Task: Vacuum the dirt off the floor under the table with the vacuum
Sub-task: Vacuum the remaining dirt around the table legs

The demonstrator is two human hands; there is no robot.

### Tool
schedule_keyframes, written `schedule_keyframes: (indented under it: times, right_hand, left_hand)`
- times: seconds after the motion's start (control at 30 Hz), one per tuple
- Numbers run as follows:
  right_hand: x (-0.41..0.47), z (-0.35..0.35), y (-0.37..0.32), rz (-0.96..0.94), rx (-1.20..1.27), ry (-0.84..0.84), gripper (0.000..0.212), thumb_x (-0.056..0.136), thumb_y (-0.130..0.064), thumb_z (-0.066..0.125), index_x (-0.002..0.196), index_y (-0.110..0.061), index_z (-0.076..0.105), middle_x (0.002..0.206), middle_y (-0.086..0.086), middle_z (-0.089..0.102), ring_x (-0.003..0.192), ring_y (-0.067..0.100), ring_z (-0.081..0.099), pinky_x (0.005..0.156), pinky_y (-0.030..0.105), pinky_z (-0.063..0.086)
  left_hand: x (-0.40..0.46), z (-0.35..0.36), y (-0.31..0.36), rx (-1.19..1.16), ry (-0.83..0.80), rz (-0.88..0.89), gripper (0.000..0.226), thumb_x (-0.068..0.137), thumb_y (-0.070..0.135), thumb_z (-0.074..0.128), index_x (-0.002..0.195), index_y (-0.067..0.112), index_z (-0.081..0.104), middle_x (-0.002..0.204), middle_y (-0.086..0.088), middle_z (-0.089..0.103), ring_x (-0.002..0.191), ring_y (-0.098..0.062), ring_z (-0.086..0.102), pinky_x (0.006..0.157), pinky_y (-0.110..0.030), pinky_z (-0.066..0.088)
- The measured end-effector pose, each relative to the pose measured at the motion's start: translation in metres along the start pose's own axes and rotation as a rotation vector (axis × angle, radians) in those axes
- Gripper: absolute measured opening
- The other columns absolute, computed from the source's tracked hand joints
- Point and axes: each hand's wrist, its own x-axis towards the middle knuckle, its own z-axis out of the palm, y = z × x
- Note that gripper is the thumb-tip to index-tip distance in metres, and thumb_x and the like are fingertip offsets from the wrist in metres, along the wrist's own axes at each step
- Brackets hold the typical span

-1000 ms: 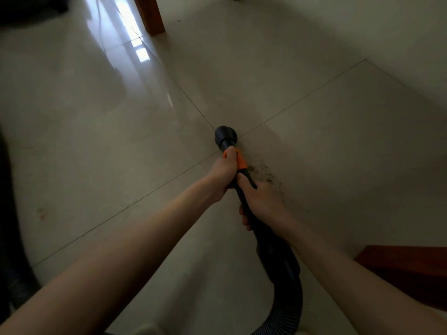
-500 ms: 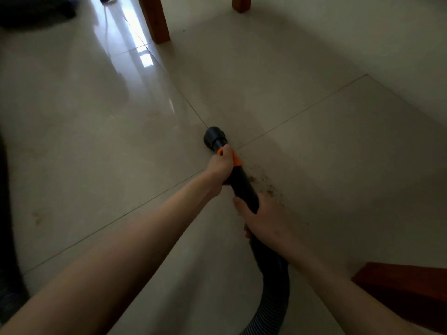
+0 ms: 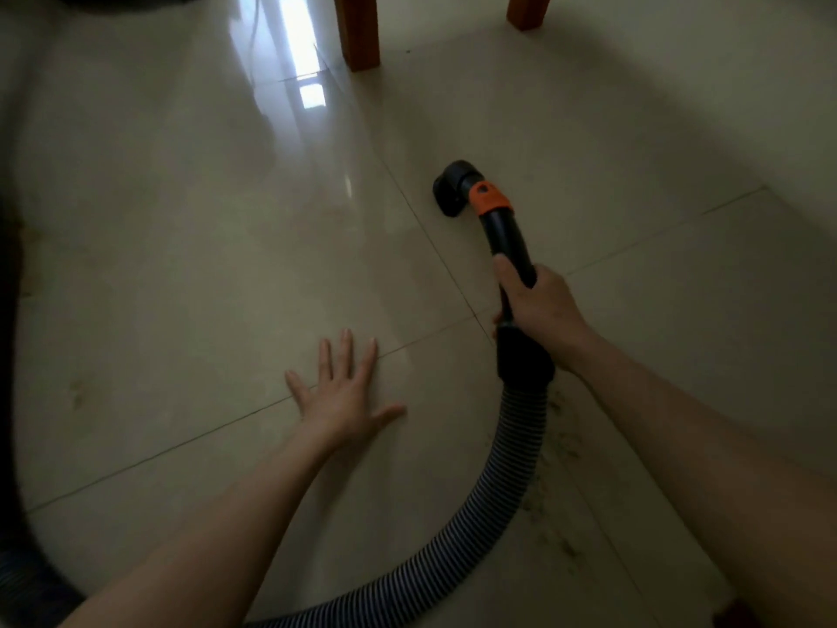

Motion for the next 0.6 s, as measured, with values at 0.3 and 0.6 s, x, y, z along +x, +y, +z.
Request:
schedule_keyframes:
  times: [0.3,0.6]
  right_hand:
    - [0.028,0.029,-0.041,-0.003,0.091,-0.158,0.035,0.094,-0.044,0.052,0.081,-0.011,0.050,0.070,0.014,0.060,0.044,0.020,0.059,0.042,0.025,0.051]
    - [0.025,0.026,-0.035,0.040,0.085,-0.028,0.034,0.095,-0.046,0.049,0.083,-0.014,0.047,0.073,0.012,0.061,0.052,0.021,0.060,0.051,0.029,0.055]
  left_hand:
    - [0.002,0.001,-0.002,0.056,0.036,0.005,0.098,0.078,0.077,0.037,0.146,0.034,-0.018,0.152,0.000,-0.032,0.141,-0.029,-0.025,0.103,-0.073,0.000]
    - [0.003,0.003,-0.002,0.045,0.042,0.010,0.097,0.078,0.077,0.037,0.146,0.034,-0.018,0.152,0.000,-0.032,0.140,-0.028,-0.026,0.102,-0.073,-0.001]
